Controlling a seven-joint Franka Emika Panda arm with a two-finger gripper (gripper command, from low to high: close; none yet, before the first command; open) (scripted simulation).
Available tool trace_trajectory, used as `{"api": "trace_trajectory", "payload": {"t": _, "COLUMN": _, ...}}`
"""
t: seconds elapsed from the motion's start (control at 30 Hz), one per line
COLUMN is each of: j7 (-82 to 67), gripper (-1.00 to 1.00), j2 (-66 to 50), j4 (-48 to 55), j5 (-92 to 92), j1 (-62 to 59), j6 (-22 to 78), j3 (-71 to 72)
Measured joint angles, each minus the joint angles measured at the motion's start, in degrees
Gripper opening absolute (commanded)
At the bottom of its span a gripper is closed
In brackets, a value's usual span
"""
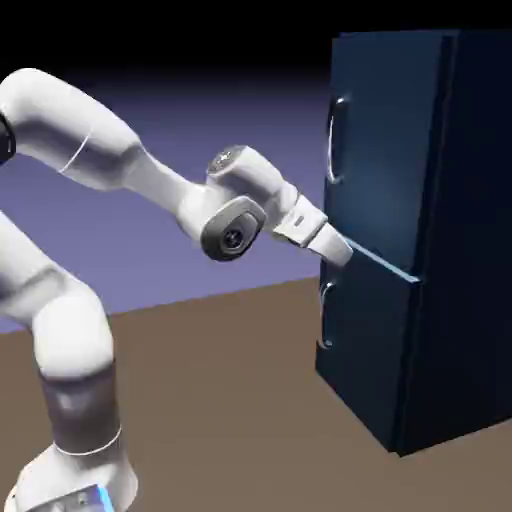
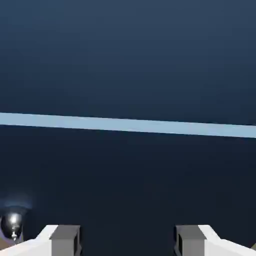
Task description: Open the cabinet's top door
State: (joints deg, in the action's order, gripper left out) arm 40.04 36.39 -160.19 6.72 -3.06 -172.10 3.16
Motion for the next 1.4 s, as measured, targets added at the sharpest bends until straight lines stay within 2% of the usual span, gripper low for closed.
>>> {"api": "trace_trajectory", "payload": {"t": 1.4, "j7": -37.63, "gripper": 0.0, "j2": 58.04, "j4": 12.55, "j5": 104.67, "j1": -58.27, "j6": 29.7, "j3": 49.21}}
